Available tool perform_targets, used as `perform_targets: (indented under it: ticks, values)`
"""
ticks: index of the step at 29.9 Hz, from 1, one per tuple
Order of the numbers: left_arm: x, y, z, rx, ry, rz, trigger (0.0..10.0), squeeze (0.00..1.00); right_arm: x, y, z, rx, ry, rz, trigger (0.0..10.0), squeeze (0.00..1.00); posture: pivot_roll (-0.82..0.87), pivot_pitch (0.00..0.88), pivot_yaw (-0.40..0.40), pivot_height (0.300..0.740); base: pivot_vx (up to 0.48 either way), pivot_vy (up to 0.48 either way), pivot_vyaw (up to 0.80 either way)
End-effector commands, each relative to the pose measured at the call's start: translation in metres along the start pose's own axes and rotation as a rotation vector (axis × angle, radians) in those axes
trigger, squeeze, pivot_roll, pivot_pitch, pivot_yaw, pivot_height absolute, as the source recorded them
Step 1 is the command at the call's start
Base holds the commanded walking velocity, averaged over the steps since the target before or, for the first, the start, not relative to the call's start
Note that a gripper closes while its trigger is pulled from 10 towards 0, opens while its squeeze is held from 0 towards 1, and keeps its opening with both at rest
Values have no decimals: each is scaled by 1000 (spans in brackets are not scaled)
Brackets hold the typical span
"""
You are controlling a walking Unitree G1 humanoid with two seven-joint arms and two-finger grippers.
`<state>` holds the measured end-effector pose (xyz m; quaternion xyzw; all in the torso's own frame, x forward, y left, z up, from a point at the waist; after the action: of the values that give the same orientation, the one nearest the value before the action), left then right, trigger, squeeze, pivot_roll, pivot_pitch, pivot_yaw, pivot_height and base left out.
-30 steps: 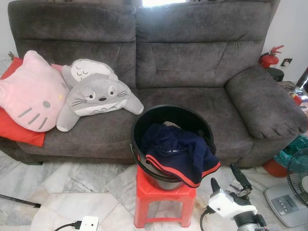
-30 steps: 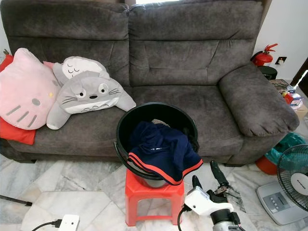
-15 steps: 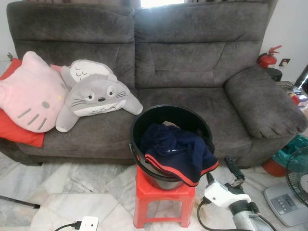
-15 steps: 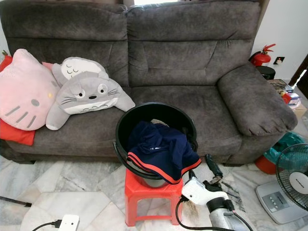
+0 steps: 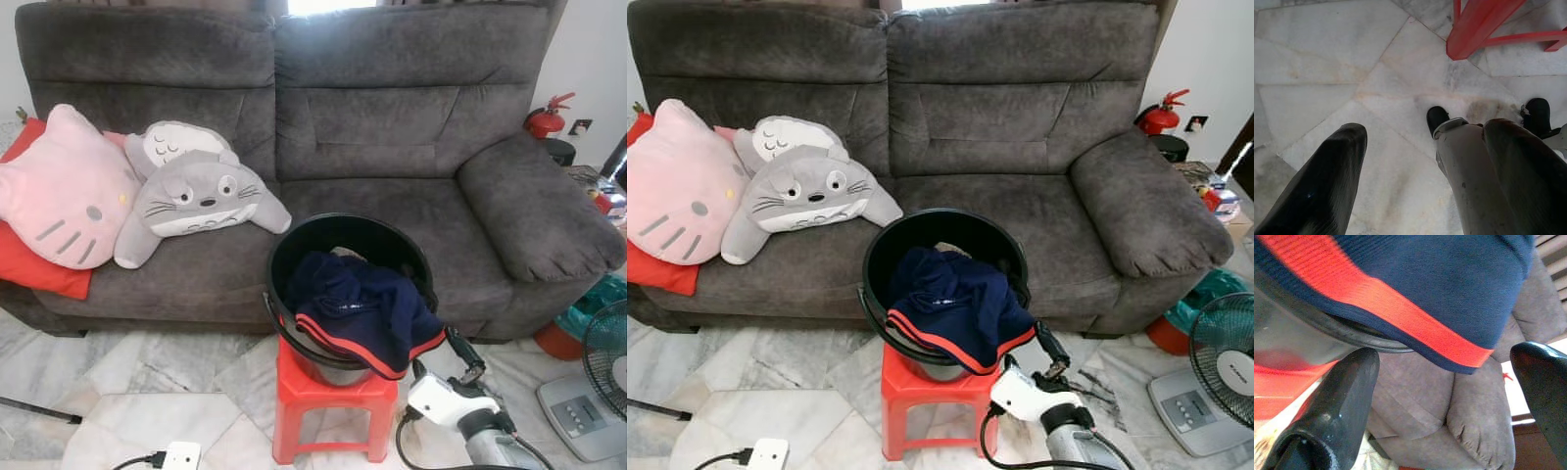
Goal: Hang hanger
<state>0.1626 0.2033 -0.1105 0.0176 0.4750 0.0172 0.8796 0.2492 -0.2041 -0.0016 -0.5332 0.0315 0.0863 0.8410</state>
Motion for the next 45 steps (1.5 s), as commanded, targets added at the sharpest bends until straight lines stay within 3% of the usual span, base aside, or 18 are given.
perform_targets:
  ticks: [1,10,28,35,45]
  values:
    - [-1,0,-5,19,23,-4,10000,0,2,-1,2,-4,-18,-8,10000,0,-114,0,16,740,0,0,0]
    - [0,-1,-4,18,18,-1,10000,0,5,-16,6,-27,-53,-98,10000,0,-117,0,15,740,0,0,0]
    - [-1,0,-6,14,27,-2,10000,0,-14,-30,13,-31,-108,-147,10000,0,-122,0,10,740,0,0,0]
    - [-1,-1,-5,14,23,-2,10000,0,-12,-48,24,-40,-139,-192,10000,0,-122,0,10,740,0,0,0]
    - [-1,-1,-5,10,20,-1,10000,0,-9,-55,34,-38,-170,-208,10000,0,-126,0,7,740,0,0,0]
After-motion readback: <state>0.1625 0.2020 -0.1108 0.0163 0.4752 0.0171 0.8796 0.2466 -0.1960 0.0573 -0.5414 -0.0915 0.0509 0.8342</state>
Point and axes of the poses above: a point about 5 cm out from each wrist's last joint towards the gripper, its own x axis pointing out of the wrist towards the gripper, its own z axis along the axis of the wrist's last joint, y = z × x, the point moved 2 cm from there along x, pointing out of the wrist towards the gripper, and after that the axes turned 3 degrees about -x, right-handed, at the moved point
